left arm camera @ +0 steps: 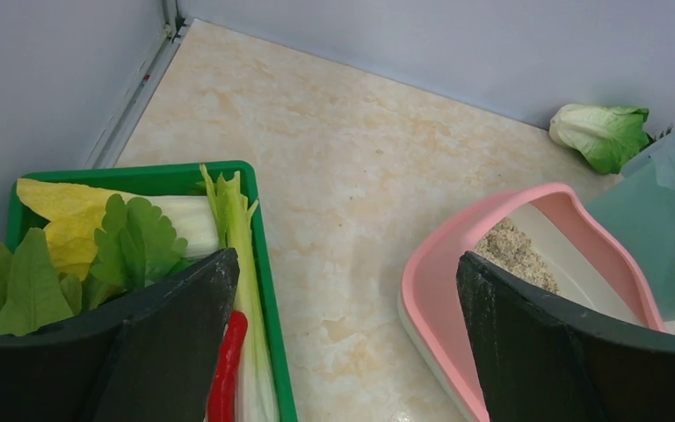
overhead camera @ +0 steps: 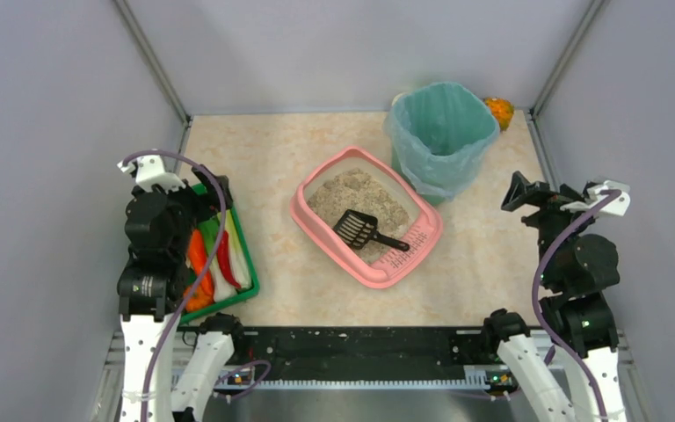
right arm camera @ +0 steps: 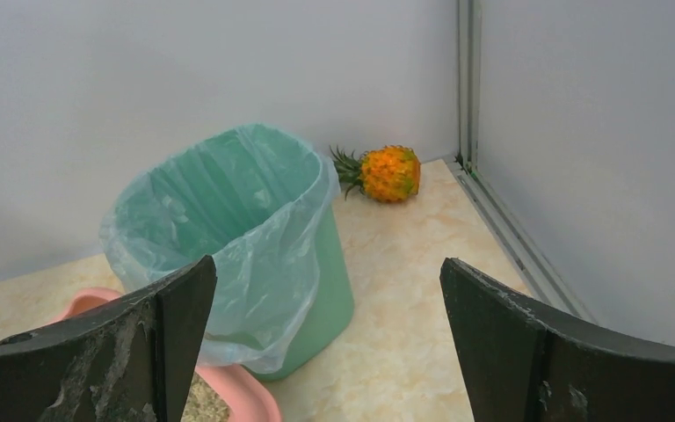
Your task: Clean the litter box
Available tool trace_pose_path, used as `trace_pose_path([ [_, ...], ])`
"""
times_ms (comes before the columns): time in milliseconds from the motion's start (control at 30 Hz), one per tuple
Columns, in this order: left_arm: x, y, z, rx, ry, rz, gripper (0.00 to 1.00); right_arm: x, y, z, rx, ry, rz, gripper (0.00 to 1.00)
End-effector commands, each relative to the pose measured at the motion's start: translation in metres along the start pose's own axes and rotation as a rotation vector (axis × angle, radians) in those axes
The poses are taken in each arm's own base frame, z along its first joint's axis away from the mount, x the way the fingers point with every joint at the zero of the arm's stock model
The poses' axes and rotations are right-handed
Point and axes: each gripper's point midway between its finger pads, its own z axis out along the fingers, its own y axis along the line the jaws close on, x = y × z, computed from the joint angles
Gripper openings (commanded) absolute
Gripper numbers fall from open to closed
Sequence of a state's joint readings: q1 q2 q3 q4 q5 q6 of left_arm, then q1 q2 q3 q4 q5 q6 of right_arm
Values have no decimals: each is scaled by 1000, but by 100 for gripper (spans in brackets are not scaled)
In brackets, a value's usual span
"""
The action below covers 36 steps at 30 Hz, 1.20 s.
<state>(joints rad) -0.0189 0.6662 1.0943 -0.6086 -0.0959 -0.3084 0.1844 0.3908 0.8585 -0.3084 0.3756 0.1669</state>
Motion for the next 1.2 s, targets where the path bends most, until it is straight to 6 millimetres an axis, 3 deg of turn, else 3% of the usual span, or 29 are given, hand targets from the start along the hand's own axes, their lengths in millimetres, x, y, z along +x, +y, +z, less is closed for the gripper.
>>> trace_pose_path([
  [0,-14,-9,0,28,-41,-22,99,-13,10,3,-38,-11,27,99],
  [267,-1,-13,7,43,4,-83,98,7,45,17,-195,153,-31,99],
  [500,27,-20,23,60,120,-144,99,47,85,22,-381,373,-14,99],
  [600,41,-32,31,117,196,-167,99,71,98,20,-439,501,-1,99],
  [800,74,-48,46,176,360,-231,99,96,120,4,-512,636,-45,99],
  [933,95,-55,52,198,444,-259,99,118,143,-15,-594,744,-76,93],
  [1167,99,-70,60,227,461,-249,99,172,183,-51,-742,902,-232,79],
])
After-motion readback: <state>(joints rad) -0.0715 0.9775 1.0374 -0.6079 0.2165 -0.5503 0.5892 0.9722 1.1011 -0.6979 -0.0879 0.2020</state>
